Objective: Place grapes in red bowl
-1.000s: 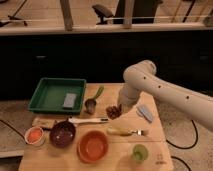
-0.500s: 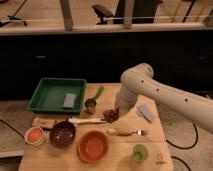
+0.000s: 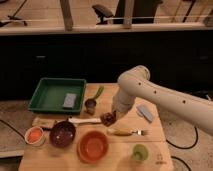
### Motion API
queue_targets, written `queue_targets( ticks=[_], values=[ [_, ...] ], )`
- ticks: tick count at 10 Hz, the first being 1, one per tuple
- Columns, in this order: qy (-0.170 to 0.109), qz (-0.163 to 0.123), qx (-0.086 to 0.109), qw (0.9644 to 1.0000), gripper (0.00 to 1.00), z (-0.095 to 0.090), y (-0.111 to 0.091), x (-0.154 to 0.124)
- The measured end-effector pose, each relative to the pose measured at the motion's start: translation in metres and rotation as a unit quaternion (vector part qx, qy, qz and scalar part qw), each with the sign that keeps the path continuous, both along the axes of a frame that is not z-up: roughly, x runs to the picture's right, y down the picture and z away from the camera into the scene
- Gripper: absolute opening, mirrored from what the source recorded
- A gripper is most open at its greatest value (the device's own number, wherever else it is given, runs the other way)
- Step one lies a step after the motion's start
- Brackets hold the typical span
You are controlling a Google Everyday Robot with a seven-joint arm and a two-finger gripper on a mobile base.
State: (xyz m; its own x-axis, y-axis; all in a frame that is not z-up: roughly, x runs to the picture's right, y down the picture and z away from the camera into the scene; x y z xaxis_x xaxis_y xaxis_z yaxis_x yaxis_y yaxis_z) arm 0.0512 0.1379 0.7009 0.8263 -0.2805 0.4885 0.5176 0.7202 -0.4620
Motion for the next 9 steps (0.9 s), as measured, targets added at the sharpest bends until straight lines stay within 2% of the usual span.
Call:
queue_targets(
  ticks=[9],
  values=[
    [-0.044, -0.043, -0.018, 0.9979, 0.00, -0.011, 0.030, -0.031]
  ],
)
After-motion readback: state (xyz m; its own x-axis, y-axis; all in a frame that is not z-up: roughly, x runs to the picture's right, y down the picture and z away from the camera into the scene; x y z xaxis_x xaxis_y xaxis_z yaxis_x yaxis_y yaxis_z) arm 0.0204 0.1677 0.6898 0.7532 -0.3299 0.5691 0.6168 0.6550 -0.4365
